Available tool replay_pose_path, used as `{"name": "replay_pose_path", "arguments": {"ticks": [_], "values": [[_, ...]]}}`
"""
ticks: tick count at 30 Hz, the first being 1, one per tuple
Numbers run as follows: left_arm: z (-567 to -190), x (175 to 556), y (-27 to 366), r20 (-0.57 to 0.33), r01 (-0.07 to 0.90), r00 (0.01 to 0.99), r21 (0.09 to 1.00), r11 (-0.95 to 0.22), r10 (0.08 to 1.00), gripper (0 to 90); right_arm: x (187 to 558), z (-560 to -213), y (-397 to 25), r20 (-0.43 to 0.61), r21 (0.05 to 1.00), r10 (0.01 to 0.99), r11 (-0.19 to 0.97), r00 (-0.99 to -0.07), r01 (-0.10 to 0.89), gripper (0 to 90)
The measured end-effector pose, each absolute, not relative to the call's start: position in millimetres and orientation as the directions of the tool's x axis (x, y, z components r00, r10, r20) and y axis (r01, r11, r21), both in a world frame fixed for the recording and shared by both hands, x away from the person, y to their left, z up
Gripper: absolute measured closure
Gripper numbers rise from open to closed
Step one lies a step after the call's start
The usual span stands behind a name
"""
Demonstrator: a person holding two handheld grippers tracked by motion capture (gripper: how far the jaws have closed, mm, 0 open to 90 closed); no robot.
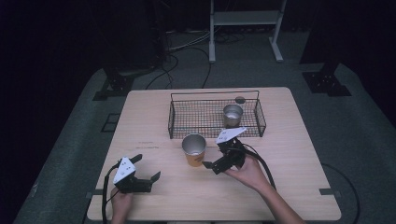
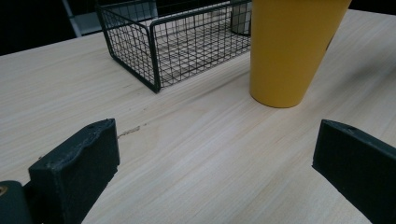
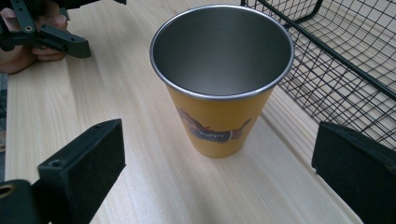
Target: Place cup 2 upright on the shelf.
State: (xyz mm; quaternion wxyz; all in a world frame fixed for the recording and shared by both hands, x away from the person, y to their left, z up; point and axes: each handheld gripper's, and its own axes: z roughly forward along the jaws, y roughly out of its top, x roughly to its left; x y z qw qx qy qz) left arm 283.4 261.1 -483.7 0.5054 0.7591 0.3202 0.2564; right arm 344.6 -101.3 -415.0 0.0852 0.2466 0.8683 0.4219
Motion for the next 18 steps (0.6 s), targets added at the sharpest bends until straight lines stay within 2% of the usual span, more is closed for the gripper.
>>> {"name": "replay_pose_path", "arguments": {"ticks": [18], "values": [[-483.7,283.3,261.1,0.067,0.226,0.664,0.931,-0.285,0.745,0.0,353.9,-423.0,-82.9,0.041,0.772,0.507,0.532,-0.861,0.349,1.9]]}}
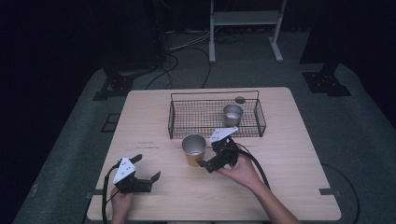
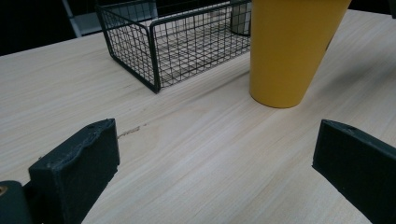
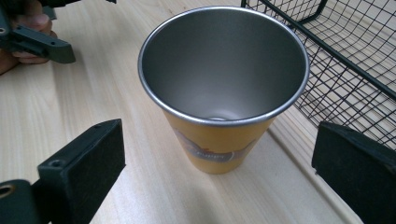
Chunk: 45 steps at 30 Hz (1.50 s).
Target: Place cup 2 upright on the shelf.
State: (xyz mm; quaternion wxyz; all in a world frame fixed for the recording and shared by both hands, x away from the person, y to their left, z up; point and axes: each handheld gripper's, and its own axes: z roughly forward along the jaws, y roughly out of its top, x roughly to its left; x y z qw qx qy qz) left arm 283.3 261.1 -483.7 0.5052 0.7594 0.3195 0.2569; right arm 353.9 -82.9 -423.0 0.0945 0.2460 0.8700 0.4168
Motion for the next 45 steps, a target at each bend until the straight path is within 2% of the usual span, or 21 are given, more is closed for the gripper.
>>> {"name": "replay_pose_path", "arguments": {"ticks": [43,45], "values": [[-483.6,283.4,261.3,0.067,0.225,0.664,0.932,-0.285,0.744,0.0,374.2,-431.2,-47.2,0.003,0.751,0.512,0.566,-0.859,0.341,2.0],[-483.6,283.3,261.3,0.067,0.225,0.665,0.932,-0.285,0.744,0.0,374.1,-429.7,-45.3,-0.002,0.75,0.514,0.568,-0.858,0.339,4.0]]}}
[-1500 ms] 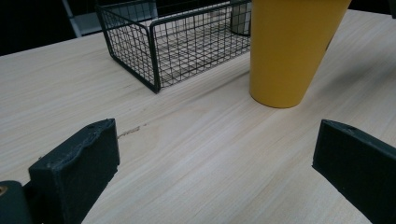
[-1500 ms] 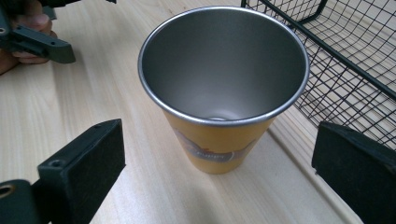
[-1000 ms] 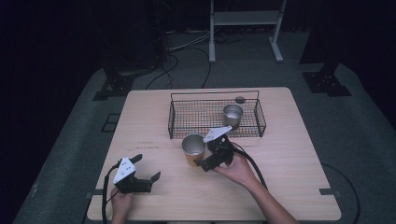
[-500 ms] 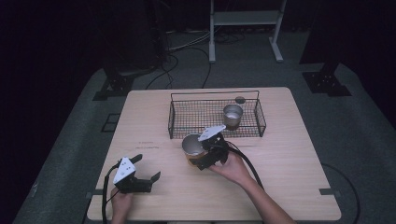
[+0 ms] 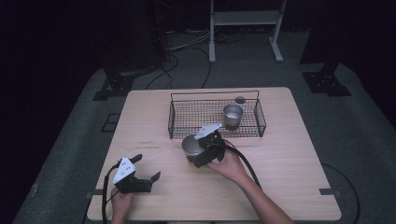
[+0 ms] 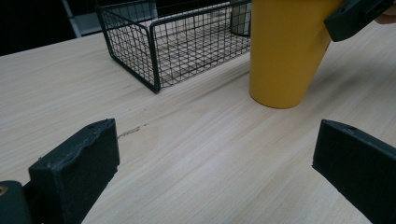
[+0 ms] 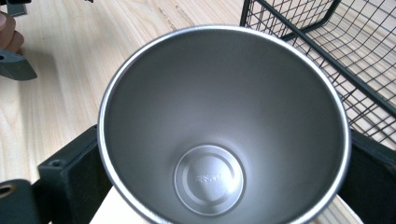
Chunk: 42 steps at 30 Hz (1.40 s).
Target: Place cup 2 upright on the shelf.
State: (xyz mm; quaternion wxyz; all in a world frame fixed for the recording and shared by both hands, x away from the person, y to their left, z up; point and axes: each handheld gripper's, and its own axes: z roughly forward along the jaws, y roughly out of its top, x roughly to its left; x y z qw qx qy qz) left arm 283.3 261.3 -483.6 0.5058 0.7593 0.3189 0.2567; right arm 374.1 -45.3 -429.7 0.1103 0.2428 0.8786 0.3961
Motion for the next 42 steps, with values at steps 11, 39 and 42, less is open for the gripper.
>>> {"name": "replay_pose_path", "arguments": {"ticks": [11,39,42], "values": [[-483.5,283.4,261.3,0.067,0.224,0.665,0.932,-0.284,0.744,0.0,373.8,-426.9,-44.6,-0.014,0.745,0.5,0.583,-0.866,0.324,11.2],[-483.7,283.5,261.2,0.066,0.223,0.664,0.933,-0.281,0.745,0.0,373.3,-400.5,-60.1,-0.015,0.745,0.496,0.585,-0.868,0.322,13.2],[-483.6,283.5,261.4,0.069,0.223,0.665,0.932,-0.285,0.744,0.0,374.3,-396.1,-63.7,-0.009,0.748,0.502,0.577,-0.865,0.327,13.2]]}}
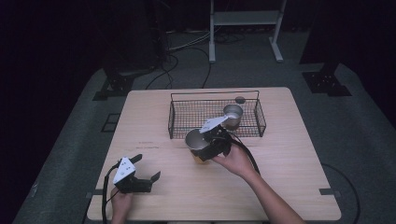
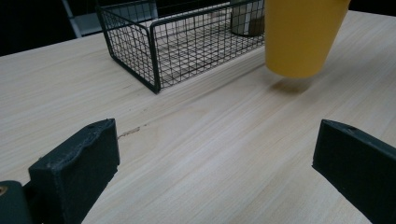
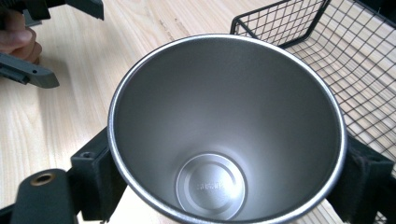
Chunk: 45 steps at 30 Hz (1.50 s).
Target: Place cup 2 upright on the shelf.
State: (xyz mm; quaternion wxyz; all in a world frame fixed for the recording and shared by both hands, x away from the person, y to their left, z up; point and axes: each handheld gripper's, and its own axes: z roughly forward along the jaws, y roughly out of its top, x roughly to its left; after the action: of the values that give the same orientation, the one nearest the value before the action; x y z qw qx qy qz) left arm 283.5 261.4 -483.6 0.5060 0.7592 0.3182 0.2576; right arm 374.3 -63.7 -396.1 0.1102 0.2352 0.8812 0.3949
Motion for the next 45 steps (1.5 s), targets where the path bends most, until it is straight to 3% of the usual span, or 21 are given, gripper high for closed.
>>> {"name": "replay_pose_path", "arguments": {"ticks": [45], "values": [[-483.8,283.3,261.6,0.064,0.225,0.664,0.933,-0.281,0.745,0.0,395.8,-339.2,-77.0,0.039,0.765,0.492,0.545,-0.869,0.343,13.2]]}}
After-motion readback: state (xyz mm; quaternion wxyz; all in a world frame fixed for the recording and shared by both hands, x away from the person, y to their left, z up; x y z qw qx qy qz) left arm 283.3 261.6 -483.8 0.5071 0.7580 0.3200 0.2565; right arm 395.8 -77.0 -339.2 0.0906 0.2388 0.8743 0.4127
